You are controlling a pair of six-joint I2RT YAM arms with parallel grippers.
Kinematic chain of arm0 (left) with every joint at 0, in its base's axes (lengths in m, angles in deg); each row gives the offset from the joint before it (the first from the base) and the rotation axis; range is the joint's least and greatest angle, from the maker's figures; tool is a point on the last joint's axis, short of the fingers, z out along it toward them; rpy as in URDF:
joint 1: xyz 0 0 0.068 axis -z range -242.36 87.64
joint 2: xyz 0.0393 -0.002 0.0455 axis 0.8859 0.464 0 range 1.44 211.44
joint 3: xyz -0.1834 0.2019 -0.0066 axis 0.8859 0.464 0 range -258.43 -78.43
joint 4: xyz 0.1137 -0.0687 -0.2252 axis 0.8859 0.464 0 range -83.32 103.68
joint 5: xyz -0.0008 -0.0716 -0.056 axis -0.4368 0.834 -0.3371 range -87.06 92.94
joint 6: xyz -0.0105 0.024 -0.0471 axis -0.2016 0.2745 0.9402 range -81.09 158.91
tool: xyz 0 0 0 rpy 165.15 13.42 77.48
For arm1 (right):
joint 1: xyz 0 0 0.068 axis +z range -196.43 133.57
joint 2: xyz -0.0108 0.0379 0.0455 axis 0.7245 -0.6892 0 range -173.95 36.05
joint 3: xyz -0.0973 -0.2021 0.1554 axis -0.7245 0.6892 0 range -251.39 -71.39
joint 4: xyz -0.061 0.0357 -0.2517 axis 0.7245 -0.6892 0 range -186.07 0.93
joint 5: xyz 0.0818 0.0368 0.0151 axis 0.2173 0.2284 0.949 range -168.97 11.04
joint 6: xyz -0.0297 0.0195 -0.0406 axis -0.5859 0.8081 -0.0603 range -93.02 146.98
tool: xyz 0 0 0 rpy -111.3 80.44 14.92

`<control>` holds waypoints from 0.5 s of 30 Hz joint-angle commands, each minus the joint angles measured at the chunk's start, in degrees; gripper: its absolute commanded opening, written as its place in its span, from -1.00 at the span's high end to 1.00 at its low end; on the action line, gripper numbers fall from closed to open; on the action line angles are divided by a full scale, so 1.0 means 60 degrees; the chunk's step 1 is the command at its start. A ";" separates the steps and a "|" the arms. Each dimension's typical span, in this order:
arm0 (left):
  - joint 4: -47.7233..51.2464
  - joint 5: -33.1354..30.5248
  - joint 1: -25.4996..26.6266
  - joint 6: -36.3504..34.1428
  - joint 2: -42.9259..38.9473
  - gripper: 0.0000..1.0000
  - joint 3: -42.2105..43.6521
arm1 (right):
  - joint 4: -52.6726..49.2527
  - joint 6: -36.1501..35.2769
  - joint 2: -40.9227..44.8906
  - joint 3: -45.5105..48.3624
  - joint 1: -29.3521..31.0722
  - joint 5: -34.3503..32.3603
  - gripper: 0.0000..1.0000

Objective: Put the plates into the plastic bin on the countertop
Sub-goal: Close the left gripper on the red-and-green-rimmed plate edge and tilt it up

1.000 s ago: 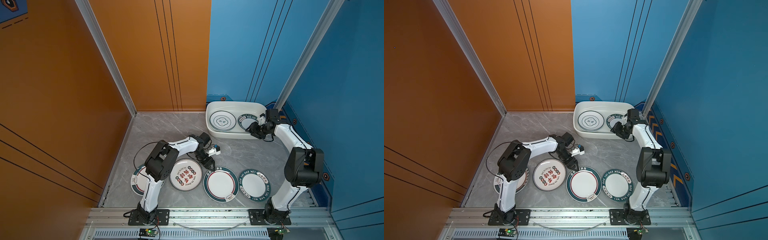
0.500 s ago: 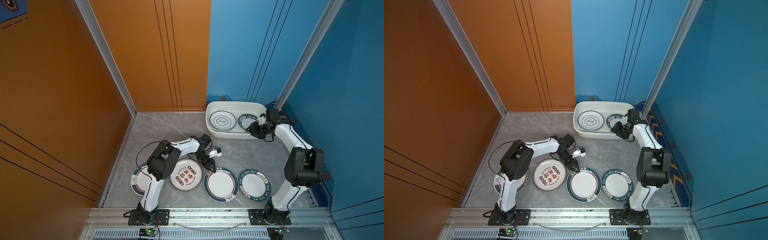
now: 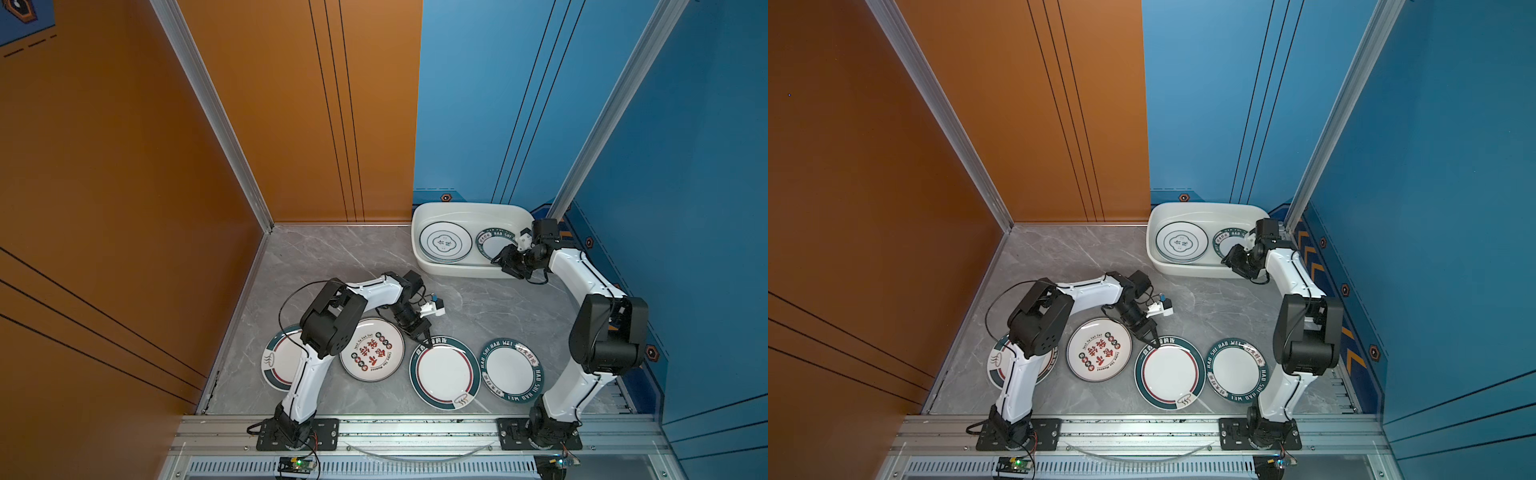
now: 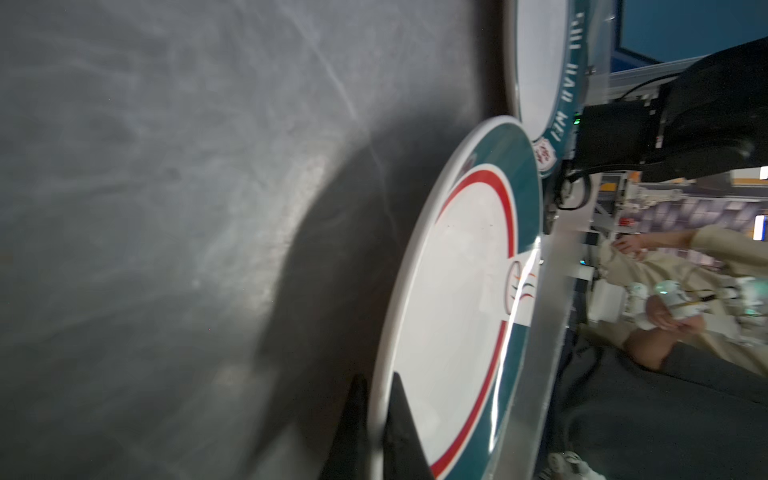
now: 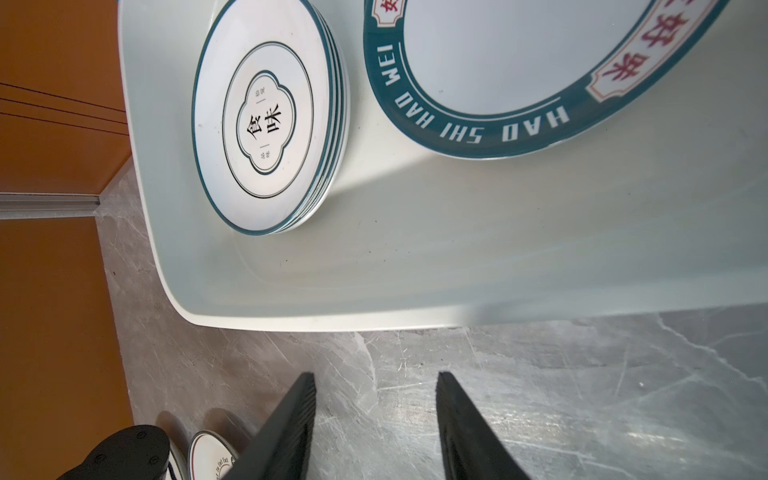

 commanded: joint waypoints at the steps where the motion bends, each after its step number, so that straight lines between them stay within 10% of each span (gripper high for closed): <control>1: 0.0240 -0.1351 0.0184 -0.0259 0.0530 0.98 0.0076 | 0.0033 -0.0098 0.0458 0.0263 -0.0061 -0.0045 0.01; 15: 0.0220 -0.0717 -0.0740 -0.0092 0.0296 1.00 -0.0338 | -0.0013 -0.0083 0.0795 0.0367 -0.0076 0.0040 0.00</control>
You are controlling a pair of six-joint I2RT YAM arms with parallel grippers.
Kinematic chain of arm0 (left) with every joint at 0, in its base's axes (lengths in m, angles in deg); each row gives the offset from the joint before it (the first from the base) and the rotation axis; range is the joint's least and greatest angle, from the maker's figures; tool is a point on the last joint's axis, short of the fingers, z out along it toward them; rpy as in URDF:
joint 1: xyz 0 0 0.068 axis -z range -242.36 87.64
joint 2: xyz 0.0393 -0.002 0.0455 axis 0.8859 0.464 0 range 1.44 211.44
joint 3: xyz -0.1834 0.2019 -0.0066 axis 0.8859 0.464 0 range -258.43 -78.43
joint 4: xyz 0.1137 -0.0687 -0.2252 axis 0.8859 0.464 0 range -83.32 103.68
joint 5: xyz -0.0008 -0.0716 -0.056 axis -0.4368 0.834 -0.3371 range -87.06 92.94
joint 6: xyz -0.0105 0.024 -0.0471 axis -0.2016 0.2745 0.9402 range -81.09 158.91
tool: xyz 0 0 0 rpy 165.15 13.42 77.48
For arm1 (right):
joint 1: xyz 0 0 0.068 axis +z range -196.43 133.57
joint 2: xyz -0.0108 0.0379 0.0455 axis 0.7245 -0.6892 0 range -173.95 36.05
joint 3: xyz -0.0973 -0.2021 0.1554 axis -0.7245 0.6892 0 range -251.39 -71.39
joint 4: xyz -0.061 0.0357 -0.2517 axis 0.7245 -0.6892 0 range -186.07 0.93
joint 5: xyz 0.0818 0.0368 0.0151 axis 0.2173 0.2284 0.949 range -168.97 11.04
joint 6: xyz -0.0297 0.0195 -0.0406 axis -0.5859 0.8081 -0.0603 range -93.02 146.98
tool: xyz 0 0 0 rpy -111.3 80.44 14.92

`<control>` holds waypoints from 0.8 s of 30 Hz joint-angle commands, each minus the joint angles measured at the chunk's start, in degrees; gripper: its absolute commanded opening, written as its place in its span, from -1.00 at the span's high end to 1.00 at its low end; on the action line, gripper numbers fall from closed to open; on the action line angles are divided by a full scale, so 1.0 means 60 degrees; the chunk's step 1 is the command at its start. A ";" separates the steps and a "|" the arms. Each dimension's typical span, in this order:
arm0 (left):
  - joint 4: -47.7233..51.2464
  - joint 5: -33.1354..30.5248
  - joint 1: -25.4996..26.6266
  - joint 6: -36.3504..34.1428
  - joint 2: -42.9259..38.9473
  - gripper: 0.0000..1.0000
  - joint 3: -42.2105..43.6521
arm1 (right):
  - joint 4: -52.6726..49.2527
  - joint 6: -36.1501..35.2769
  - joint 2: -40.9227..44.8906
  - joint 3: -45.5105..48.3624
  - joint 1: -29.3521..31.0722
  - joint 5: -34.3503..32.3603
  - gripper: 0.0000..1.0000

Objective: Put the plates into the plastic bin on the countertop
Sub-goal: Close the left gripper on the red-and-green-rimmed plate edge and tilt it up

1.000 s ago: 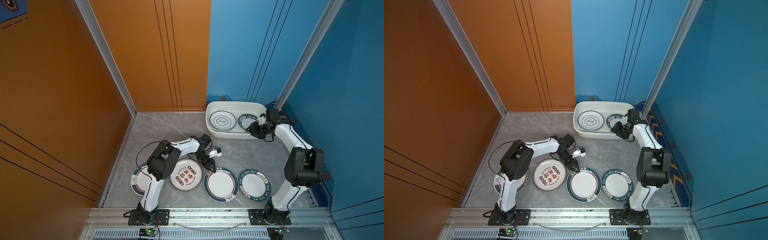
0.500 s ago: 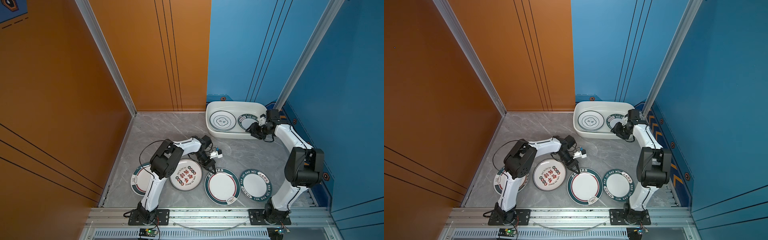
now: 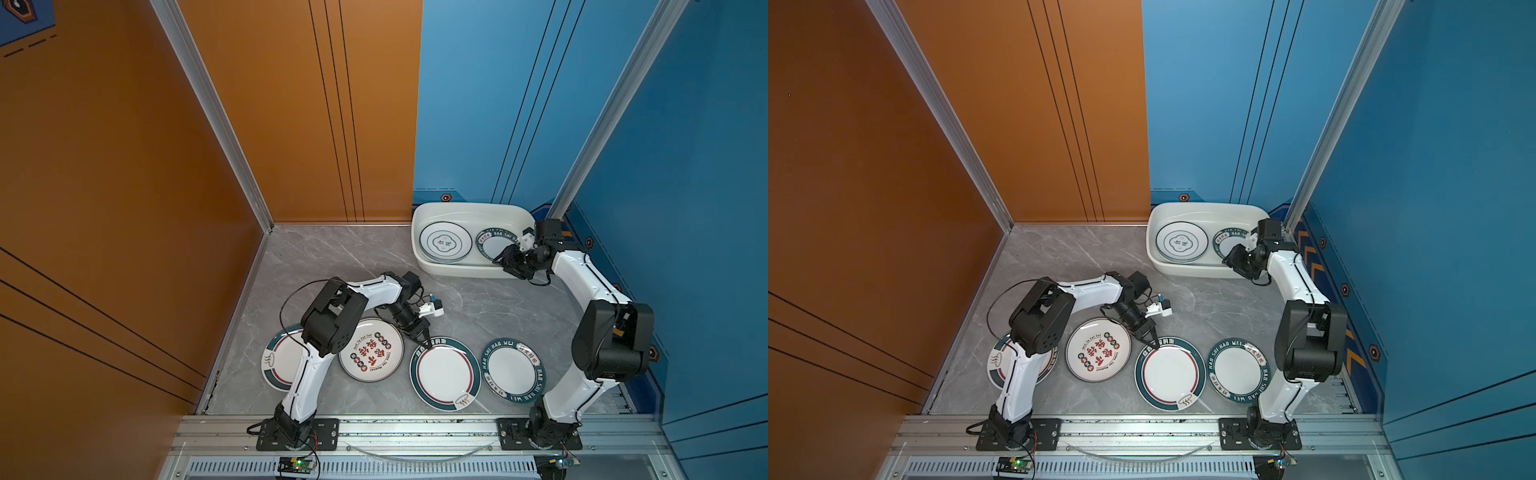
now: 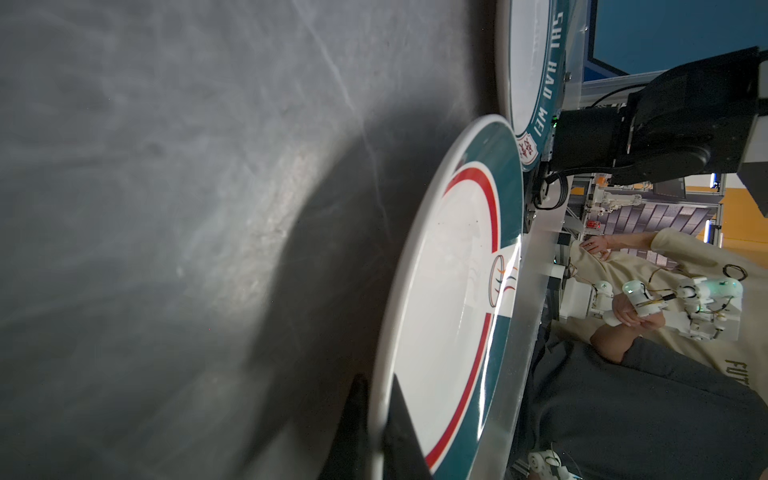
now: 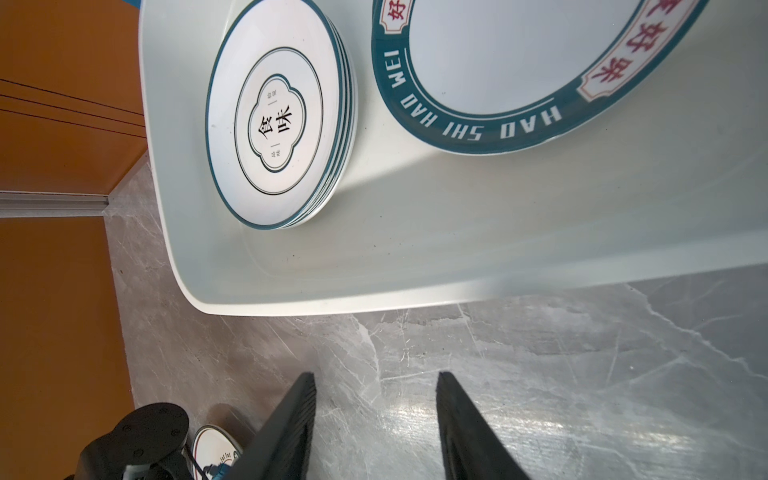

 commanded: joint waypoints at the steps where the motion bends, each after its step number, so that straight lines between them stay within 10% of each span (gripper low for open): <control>1: 0.0044 -0.1051 -0.0519 -0.0040 0.0119 1.00 -0.0367 | -0.0012 -0.0094 0.0335 0.0194 -0.0054 0.0054 0.00; 24: -0.2527 0.0282 -0.2735 0.3085 -0.2950 1.00 0.1041 | 0.2564 -0.0493 0.0848 0.1821 0.1315 0.3581 -0.45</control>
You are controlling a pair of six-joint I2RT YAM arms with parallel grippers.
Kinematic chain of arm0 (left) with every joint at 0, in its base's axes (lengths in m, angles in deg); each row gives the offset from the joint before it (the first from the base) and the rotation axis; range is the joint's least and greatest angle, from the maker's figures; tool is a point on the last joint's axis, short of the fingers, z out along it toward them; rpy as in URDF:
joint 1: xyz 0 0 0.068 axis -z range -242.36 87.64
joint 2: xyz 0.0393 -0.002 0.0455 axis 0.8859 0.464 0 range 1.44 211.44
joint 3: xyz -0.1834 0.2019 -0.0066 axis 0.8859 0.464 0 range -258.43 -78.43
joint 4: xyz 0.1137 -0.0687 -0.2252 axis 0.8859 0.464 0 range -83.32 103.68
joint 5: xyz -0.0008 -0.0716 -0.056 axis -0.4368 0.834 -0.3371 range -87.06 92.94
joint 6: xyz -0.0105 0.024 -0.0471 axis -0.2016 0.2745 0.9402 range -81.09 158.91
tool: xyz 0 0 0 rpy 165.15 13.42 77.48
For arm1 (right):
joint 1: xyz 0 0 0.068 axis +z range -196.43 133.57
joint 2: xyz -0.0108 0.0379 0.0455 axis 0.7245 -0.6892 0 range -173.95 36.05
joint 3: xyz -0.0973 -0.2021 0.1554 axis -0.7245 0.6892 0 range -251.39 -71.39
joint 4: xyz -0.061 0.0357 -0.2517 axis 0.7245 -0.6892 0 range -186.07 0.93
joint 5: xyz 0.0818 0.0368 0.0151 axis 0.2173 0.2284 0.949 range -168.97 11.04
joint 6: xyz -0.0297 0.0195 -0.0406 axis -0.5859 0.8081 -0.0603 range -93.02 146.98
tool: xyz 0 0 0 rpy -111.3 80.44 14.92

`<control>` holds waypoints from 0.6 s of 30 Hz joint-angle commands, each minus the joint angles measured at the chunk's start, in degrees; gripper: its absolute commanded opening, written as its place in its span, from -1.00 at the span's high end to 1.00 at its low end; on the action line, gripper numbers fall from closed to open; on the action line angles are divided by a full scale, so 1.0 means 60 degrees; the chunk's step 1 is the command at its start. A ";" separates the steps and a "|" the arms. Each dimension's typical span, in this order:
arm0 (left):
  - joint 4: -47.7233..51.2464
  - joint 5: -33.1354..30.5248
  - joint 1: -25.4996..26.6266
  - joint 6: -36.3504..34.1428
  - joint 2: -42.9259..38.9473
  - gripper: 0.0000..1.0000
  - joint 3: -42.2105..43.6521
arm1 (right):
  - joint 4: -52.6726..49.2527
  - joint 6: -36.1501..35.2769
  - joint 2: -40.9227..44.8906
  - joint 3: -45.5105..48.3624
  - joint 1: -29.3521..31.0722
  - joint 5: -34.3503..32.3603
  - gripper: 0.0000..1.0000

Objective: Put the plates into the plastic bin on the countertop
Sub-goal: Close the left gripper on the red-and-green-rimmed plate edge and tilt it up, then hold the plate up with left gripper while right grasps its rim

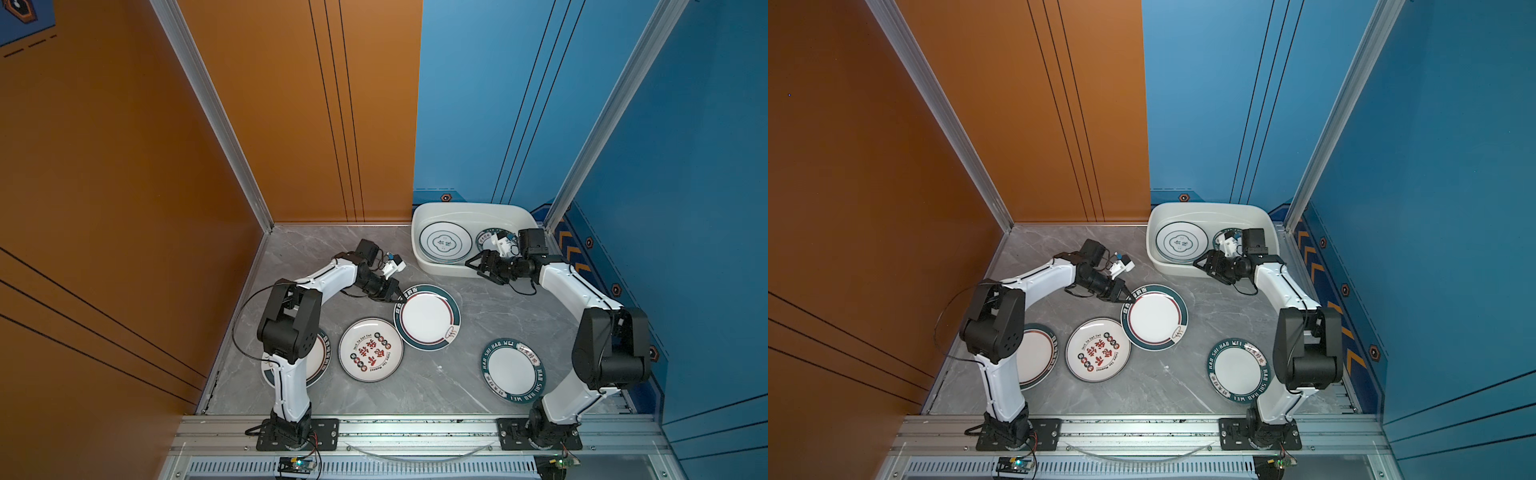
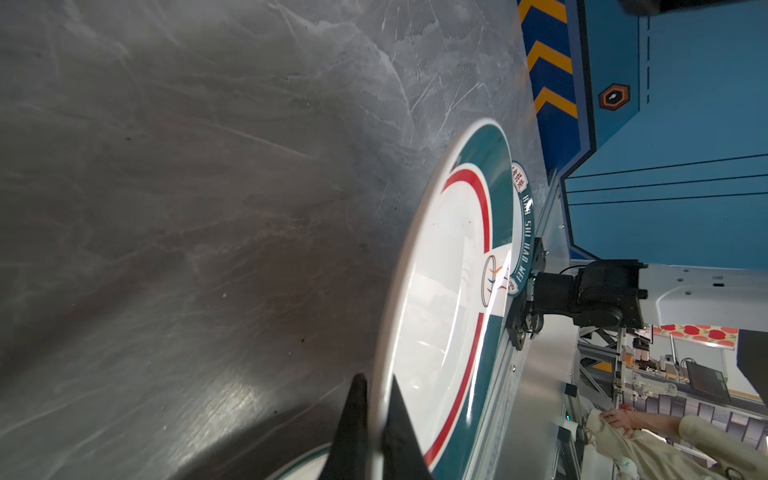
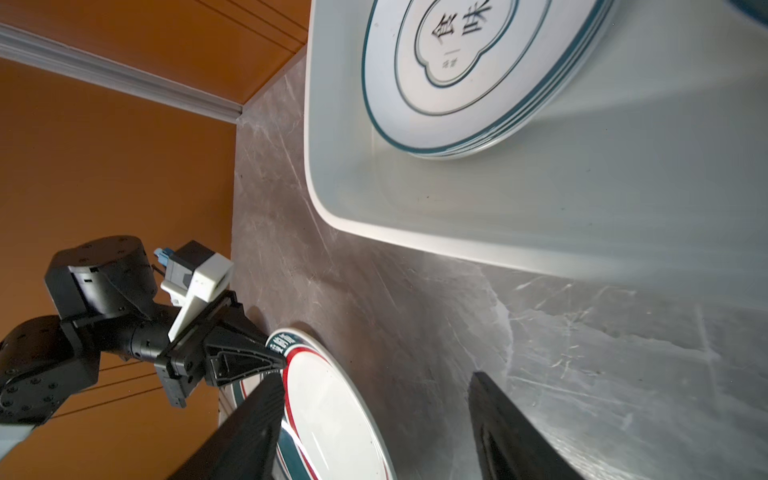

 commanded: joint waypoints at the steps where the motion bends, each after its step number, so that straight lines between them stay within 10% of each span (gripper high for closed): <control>1: -0.0338 0.0646 -0.0169 0.0731 -0.0577 1.00 0.0050 | 0.0252 -0.0536 0.0304 0.0084 0.0305 0.0563 -0.45; 18: -0.0734 0.0388 -0.0942 0.2791 -0.1156 1.00 -0.0384 | 0.0206 -0.0889 -0.0263 0.0171 0.1257 0.1266 -0.42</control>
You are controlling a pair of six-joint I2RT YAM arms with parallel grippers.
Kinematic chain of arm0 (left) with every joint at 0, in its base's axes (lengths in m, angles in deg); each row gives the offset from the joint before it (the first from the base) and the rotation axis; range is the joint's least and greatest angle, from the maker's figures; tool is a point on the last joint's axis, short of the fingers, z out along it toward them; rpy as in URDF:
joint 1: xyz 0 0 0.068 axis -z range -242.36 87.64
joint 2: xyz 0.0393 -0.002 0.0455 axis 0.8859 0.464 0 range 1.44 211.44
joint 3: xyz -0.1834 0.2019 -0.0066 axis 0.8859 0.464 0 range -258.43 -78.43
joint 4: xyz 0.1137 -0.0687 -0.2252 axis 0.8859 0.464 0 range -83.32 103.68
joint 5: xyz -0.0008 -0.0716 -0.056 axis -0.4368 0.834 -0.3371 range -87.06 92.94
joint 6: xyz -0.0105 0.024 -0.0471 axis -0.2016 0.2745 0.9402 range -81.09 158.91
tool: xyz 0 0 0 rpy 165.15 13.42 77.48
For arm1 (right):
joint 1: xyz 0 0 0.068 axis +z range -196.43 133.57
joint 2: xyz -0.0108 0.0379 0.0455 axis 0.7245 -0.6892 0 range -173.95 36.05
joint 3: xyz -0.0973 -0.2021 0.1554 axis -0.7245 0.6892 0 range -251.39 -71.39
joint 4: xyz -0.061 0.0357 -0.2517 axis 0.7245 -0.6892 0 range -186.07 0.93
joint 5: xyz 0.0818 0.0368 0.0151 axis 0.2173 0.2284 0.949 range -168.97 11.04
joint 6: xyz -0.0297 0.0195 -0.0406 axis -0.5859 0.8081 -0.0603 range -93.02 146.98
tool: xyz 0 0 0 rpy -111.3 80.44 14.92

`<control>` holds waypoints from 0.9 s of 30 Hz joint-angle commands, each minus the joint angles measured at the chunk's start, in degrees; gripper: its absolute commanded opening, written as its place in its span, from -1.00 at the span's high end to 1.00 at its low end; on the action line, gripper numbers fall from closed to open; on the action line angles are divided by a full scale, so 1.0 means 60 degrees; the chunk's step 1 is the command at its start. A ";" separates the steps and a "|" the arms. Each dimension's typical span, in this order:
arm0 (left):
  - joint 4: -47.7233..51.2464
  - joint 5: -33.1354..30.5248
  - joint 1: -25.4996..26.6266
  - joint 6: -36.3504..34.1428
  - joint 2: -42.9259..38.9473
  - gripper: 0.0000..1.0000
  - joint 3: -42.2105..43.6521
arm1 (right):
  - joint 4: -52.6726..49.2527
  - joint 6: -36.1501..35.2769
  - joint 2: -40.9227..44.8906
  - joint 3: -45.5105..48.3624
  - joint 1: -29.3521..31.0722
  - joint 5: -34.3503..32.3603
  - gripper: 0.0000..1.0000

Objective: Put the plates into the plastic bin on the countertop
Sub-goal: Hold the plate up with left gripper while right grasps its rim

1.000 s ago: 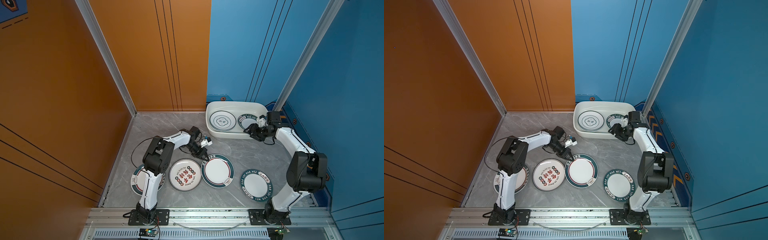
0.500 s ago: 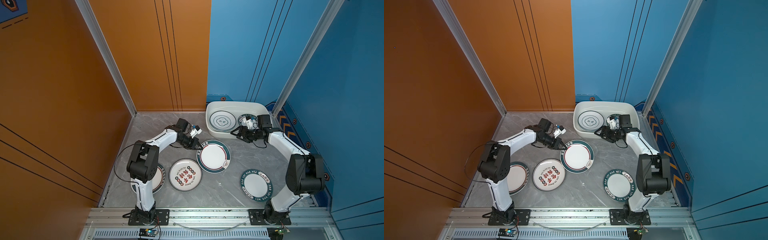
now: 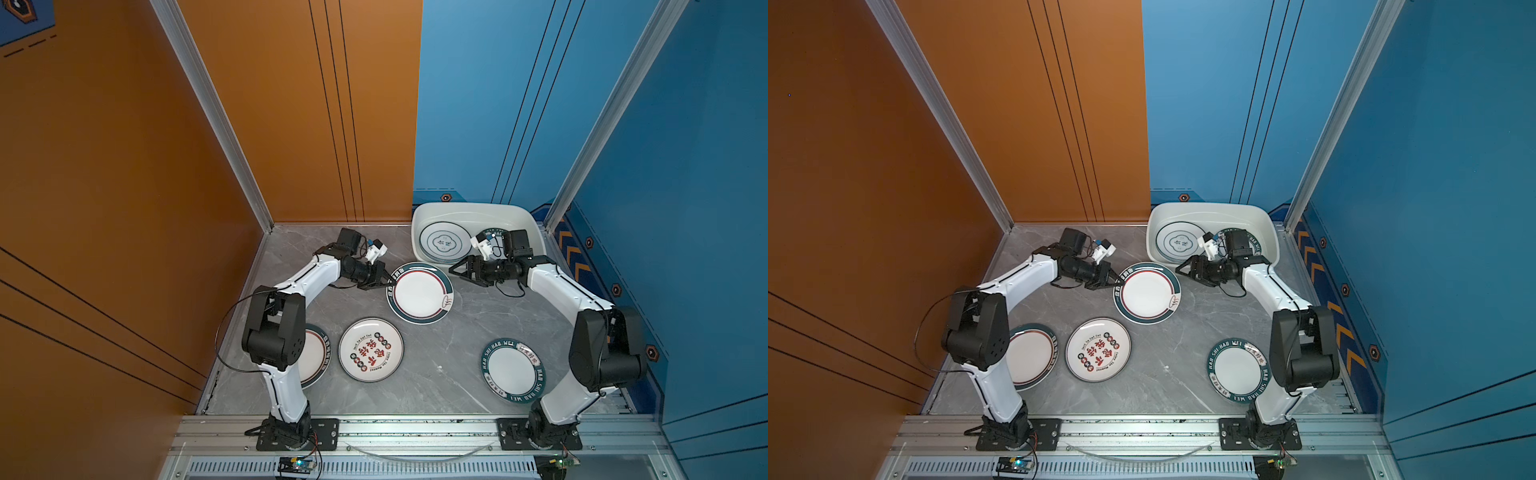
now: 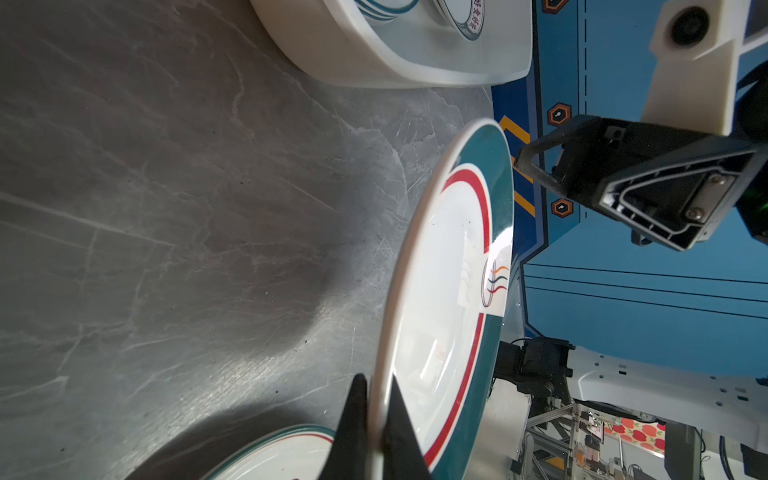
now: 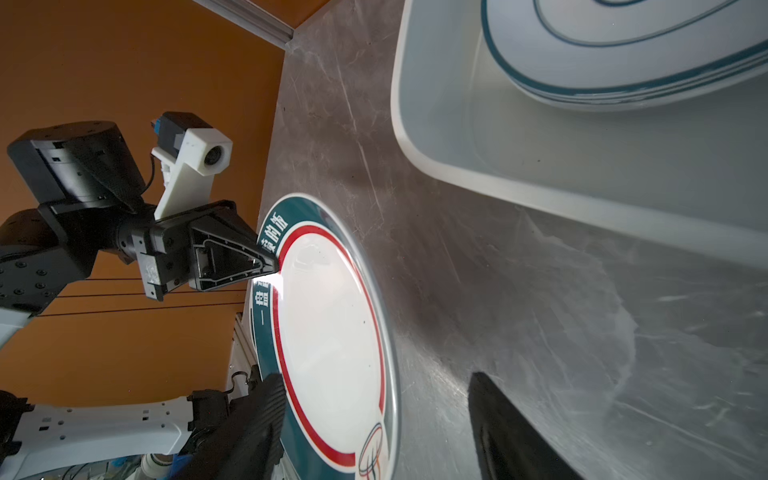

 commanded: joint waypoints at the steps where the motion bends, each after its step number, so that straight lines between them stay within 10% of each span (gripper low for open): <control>1: -0.0176 0.0304 -0.0039 0.0471 -0.0374 1.00 -0.0392 | 0.0192 -0.0162 -0.0279 0.0161 0.0271 0.0402 -0.41; 9: -0.0176 0.0187 -0.0138 0.0787 -0.0446 1.00 -0.0684 | 0.0720 0.0260 -0.0559 0.0391 0.0778 0.0536 -0.29; 27: -0.0251 -0.0368 -0.0303 0.0986 -0.0468 1.00 -0.0688 | 0.2512 0.1842 -0.0969 0.0706 0.1232 0.1262 0.79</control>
